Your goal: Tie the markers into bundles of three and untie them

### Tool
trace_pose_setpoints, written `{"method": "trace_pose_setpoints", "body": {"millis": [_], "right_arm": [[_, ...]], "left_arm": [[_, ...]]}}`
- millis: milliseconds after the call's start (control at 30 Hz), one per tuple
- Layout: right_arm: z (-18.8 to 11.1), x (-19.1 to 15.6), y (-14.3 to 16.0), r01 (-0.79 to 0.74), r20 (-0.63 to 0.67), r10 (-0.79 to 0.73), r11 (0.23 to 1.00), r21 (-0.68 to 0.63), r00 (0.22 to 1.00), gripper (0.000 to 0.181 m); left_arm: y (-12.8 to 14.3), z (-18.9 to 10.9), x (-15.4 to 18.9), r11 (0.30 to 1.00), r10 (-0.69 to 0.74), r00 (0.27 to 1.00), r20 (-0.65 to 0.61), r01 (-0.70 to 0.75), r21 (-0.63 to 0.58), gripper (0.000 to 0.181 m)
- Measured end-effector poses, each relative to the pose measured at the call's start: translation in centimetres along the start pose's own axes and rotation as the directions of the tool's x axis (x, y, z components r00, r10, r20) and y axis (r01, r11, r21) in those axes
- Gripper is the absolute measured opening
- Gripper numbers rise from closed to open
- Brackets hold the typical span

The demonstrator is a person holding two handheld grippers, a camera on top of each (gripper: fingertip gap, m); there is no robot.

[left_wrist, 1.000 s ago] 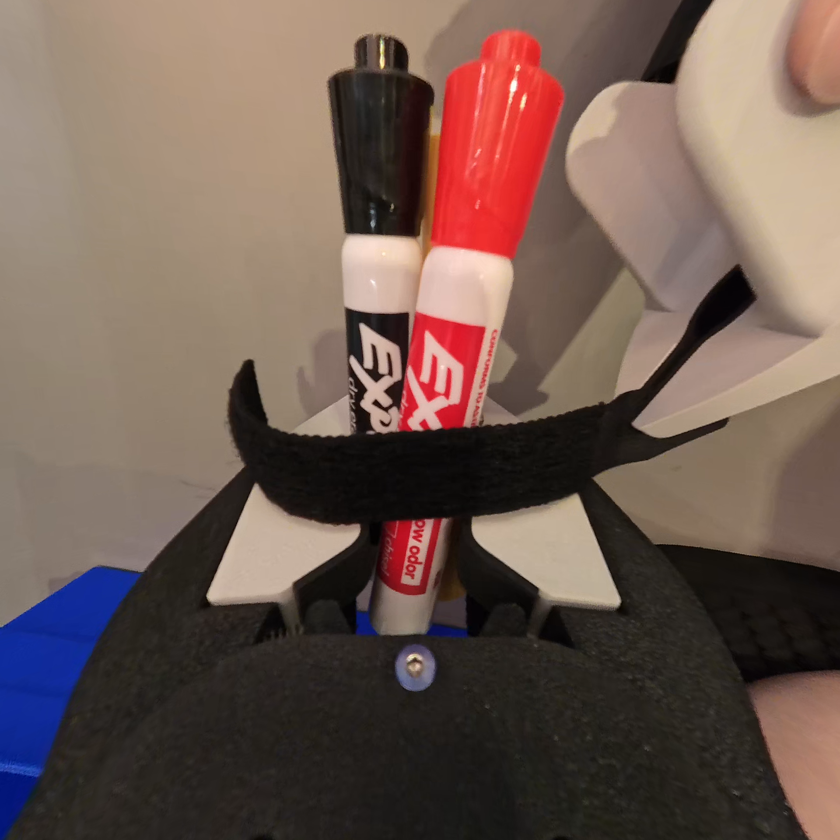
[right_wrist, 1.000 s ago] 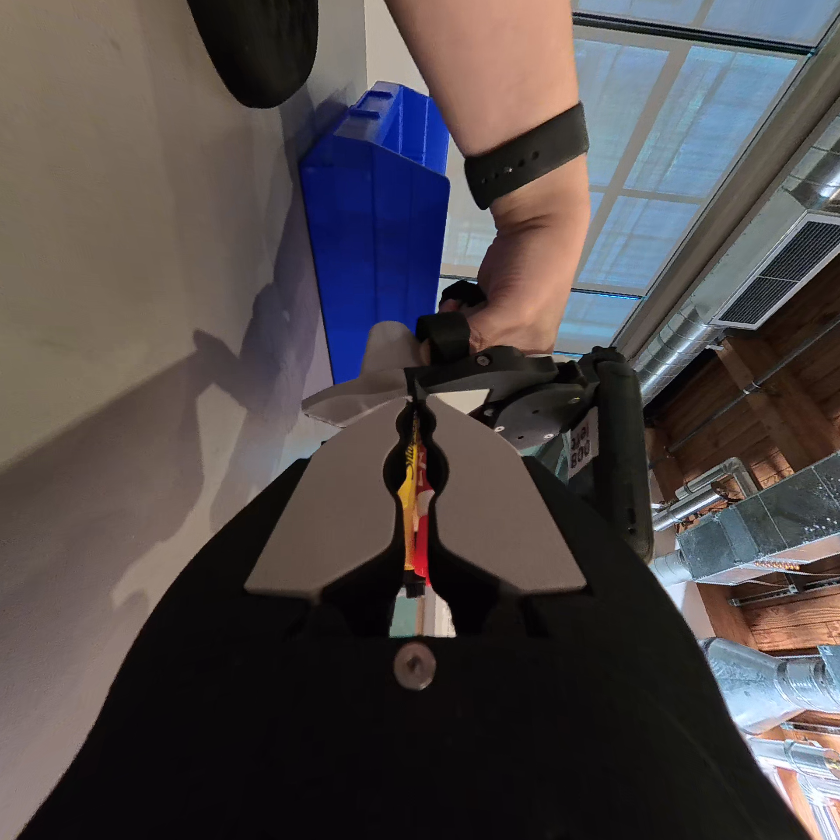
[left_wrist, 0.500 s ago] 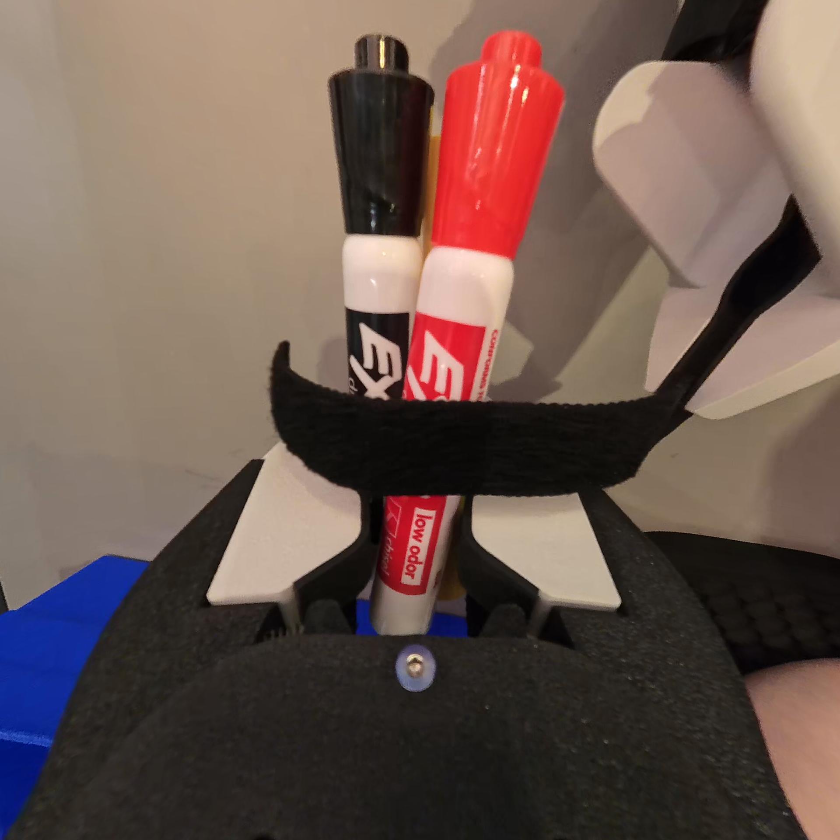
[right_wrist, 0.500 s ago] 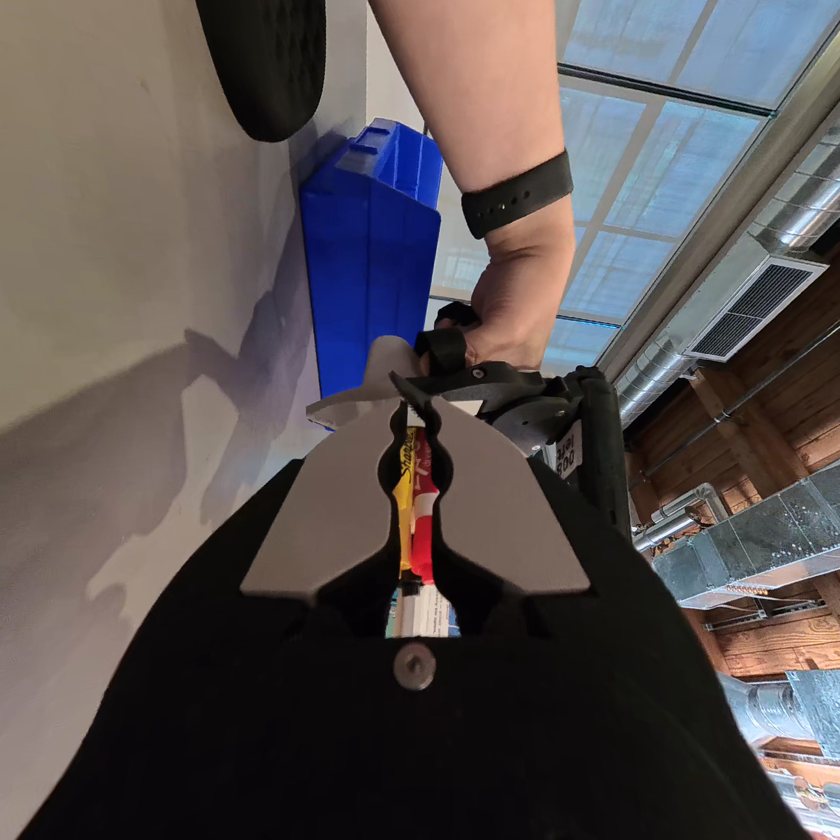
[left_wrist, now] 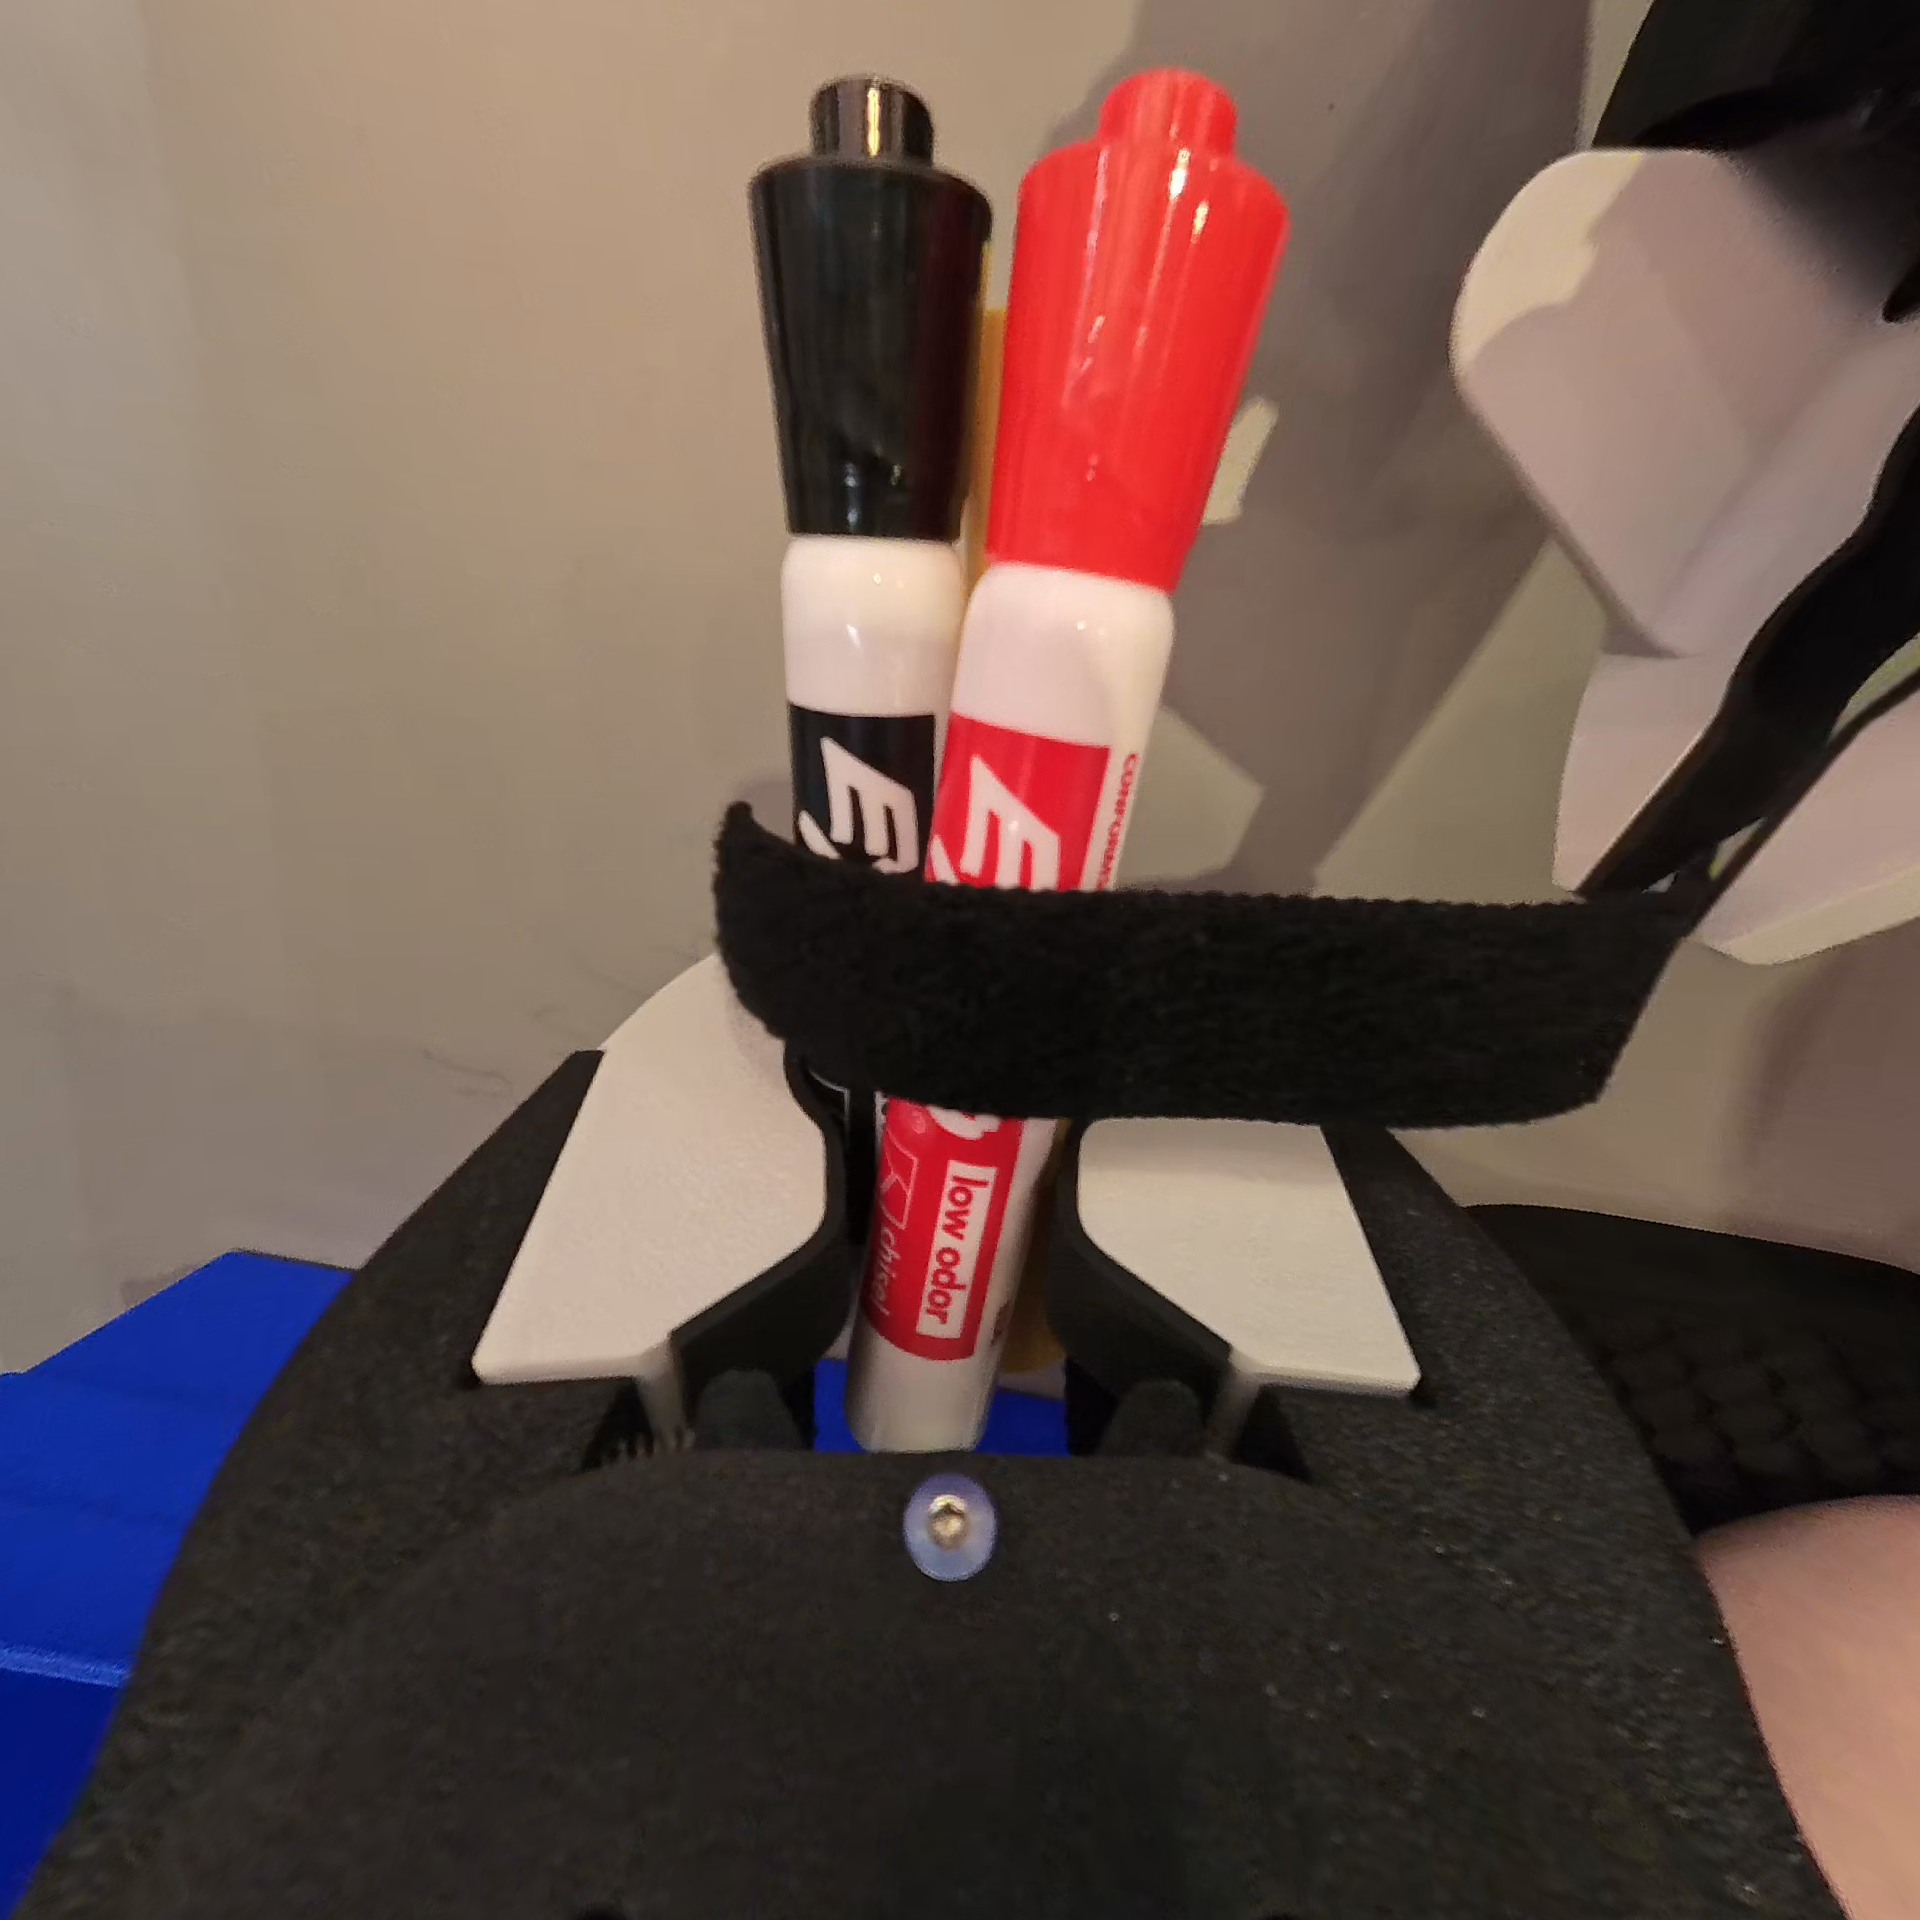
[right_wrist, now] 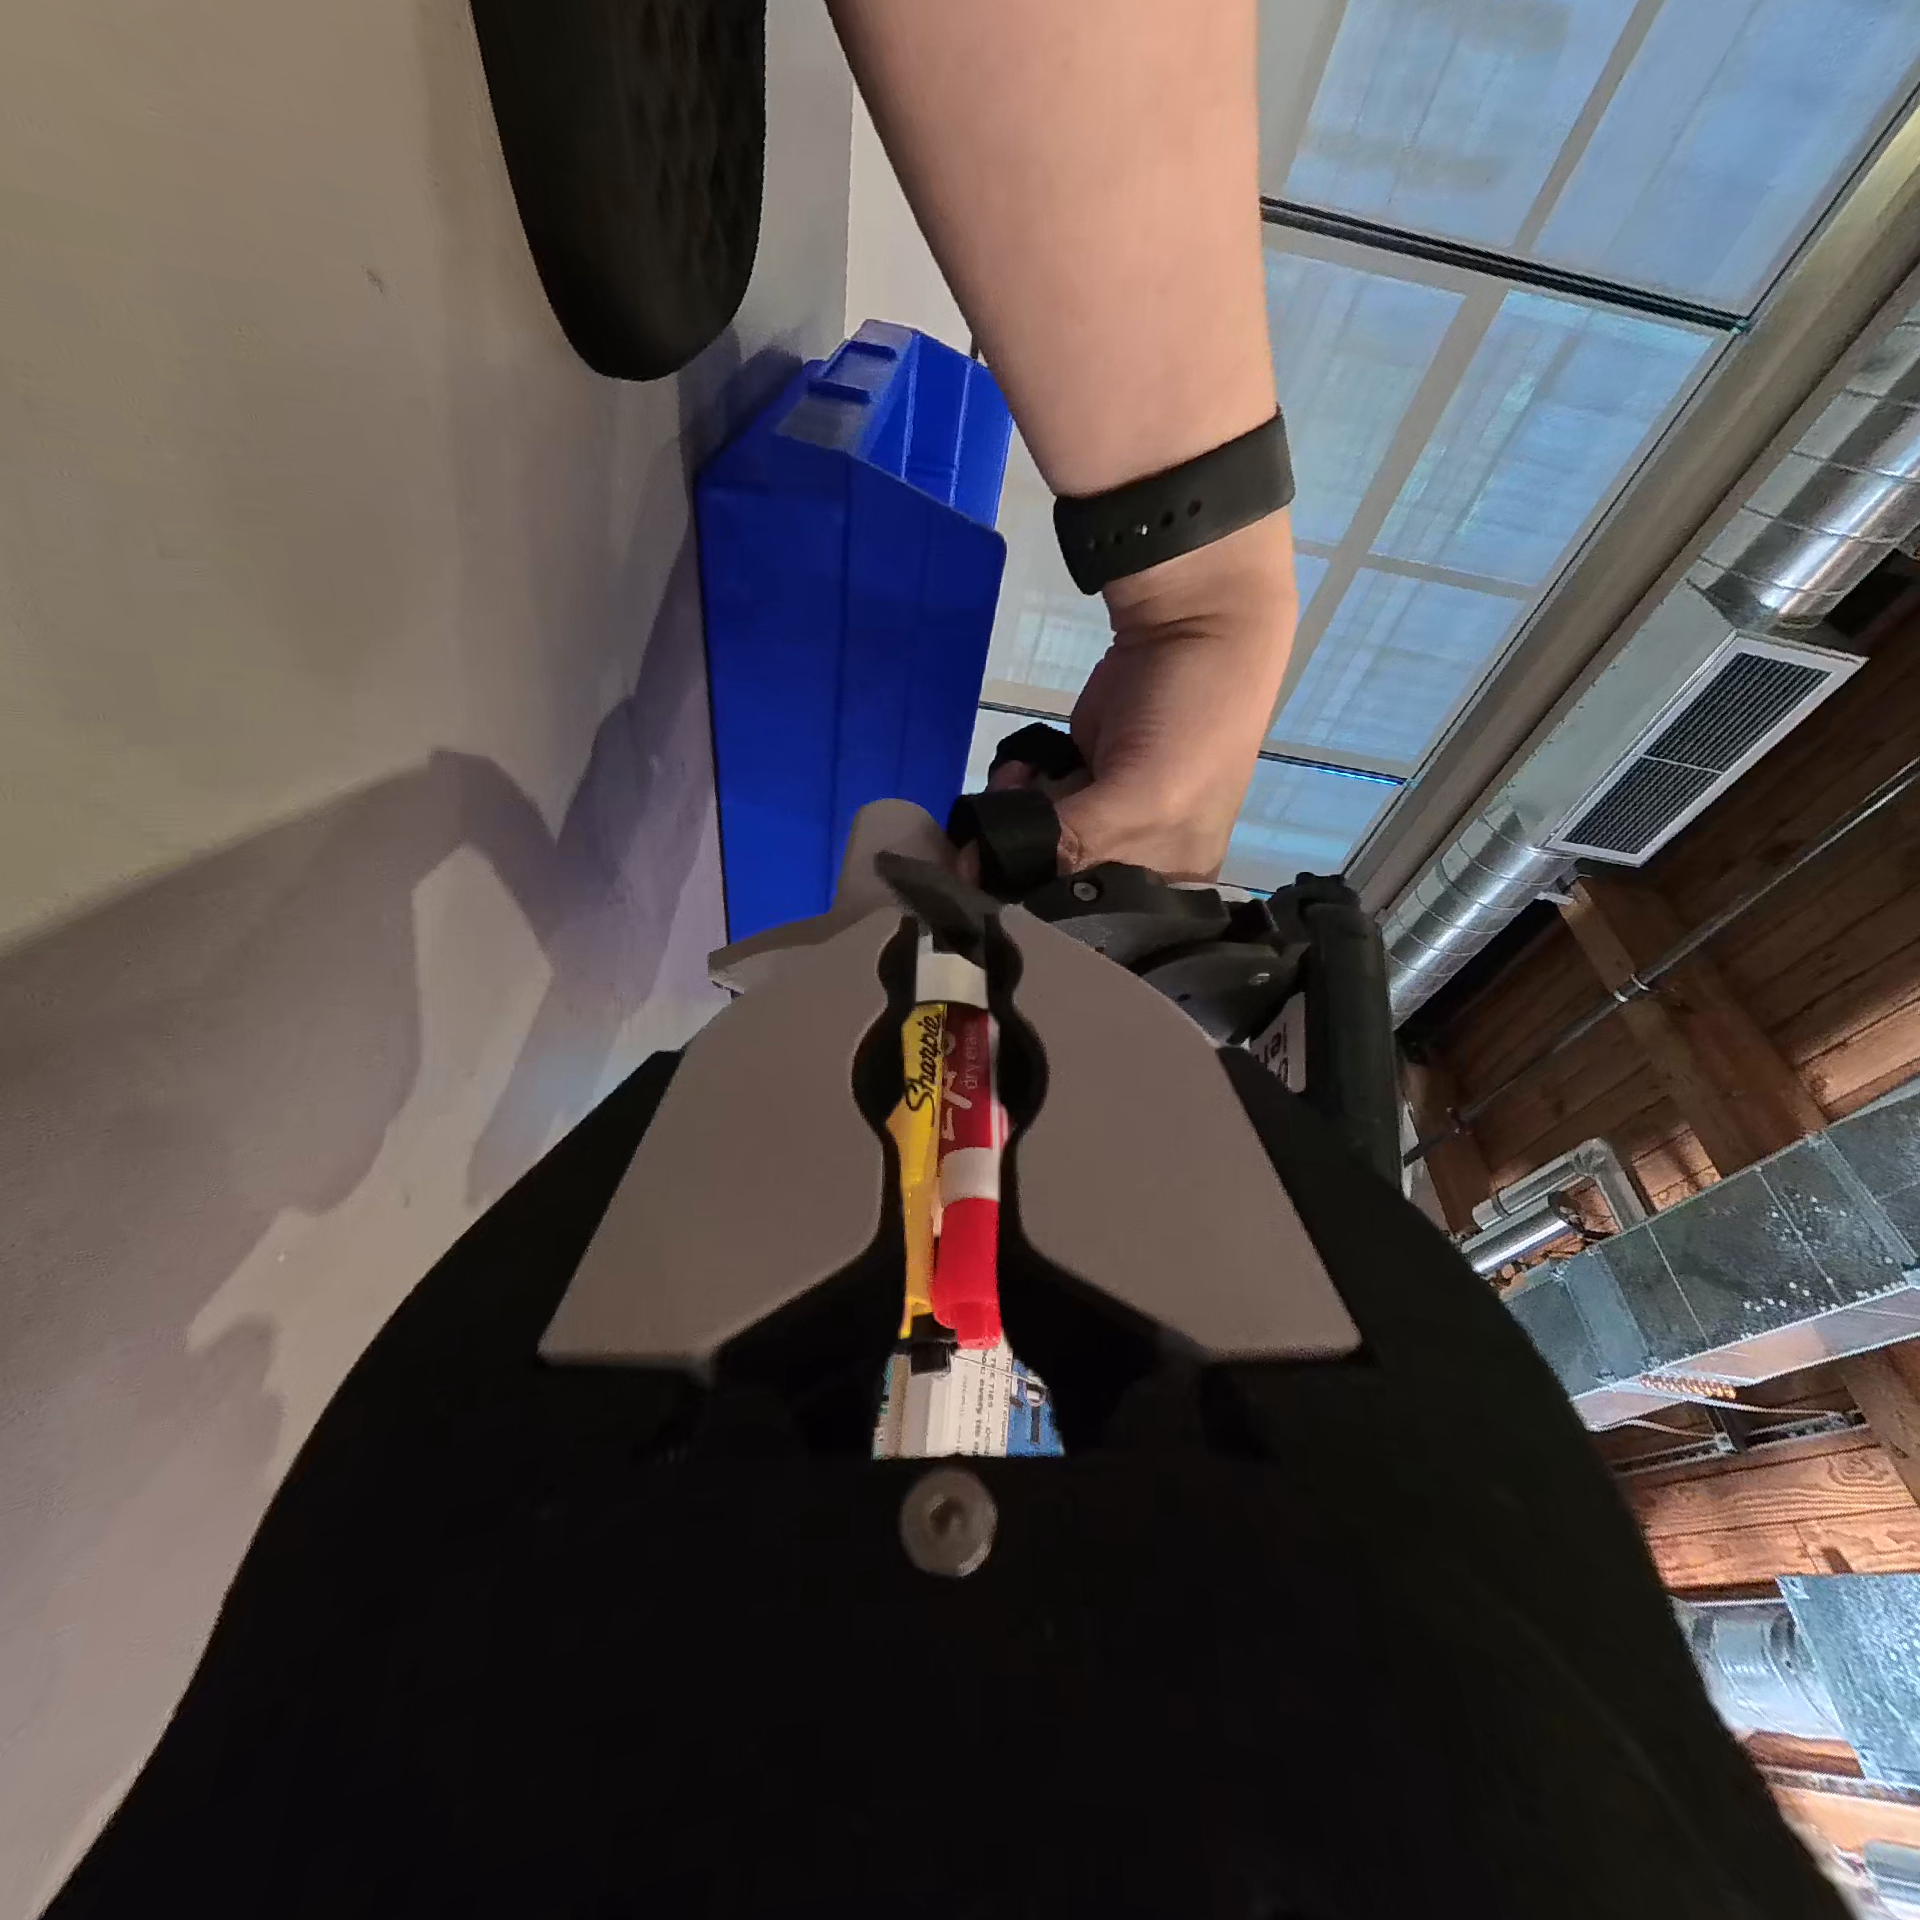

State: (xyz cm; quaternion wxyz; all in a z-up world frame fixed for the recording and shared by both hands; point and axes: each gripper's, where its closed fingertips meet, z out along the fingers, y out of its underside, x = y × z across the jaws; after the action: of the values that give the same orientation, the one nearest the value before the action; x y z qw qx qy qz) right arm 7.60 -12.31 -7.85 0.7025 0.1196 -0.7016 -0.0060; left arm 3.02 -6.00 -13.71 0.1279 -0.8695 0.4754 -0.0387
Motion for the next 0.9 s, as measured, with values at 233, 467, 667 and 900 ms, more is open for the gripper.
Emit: {"method": "trace_pose_setpoints", "body": {"millis": [233, 467, 667, 900], "right_arm": [[0.0, 0.1, 0.4, -0.007, -0.010, 0.007, 1.000, -0.013, 1.000, 0.022], [0.0, 0.3, 0.7, -0.017, -0.029, 0.017, 1.000, -0.022, 0.999, 0.031], [-0.1, 0.3, 1.6, -0.035, -0.030, 0.033, 0.998, -0.048, 0.999, 0.037], [-0.1, -0.2, 2.2, -0.063, -0.011, 0.063, 0.996, -0.060, 0.998, 0.041]], "left_arm": [[-0.1, 0.2, 0.2, 1.000, 0.004, 1.000, -0.010, -0.004, -0.006, 0.042], [-0.1, -0.2, 0.2, 1.000, -0.001, 1.000, -0.012, 0.001, 0.012, 0.042], [0.0, -0.3, 0.4, 1.000, -0.012, 1.000, -0.028, 0.012, 0.017, 0.043], [-0.1, -0.5, 0.9, 0.999, -0.028, 0.997, -0.067, 0.030, 0.032, 0.042]]}}
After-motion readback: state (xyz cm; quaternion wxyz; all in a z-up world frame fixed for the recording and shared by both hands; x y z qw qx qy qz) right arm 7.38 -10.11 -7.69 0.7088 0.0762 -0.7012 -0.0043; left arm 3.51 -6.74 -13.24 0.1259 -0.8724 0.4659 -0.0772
